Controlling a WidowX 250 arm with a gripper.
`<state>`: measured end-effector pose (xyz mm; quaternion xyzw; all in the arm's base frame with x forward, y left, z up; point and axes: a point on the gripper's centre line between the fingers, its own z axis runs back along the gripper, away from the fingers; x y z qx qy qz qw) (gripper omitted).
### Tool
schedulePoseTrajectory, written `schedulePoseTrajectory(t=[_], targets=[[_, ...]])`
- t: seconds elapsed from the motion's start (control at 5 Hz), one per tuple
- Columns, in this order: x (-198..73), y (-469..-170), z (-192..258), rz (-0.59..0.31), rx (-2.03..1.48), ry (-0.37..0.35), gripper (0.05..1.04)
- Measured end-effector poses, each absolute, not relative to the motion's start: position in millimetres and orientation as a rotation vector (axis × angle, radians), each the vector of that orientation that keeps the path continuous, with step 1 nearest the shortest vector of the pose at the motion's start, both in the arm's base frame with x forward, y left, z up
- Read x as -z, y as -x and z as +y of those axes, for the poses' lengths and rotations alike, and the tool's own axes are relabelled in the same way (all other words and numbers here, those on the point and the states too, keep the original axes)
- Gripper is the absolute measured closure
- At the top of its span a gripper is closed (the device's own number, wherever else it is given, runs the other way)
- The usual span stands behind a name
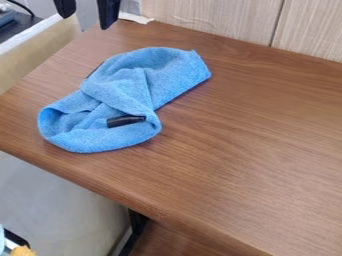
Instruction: Fold the cloth from bottom left to top right
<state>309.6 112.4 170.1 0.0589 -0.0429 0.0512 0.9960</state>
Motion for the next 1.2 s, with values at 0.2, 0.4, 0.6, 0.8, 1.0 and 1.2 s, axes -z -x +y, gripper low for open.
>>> schedulePoseTrajectory(t=[0.2,0.4,0.6,0.8,1.0,1.2], targets=[[-160.6,-309.1,110.5,-0.059,-0.102,-0.1,0.082],[-146.9,-295.2,108.9,-0.007,-0.143,-0.028,0.082],[-154.1,-272.2,113.0,-0.032,-0.182,-0.018,0.082],[-139.5,-247.8,118.0,-0.01,-0.217,-0.008,0.082],[-118.1,-234.5,117.2,-0.001,-0.218,-0.014,0.082],[-101.1,-228.0,121.5,-0.01,-0.216,-0.036,0.082]])
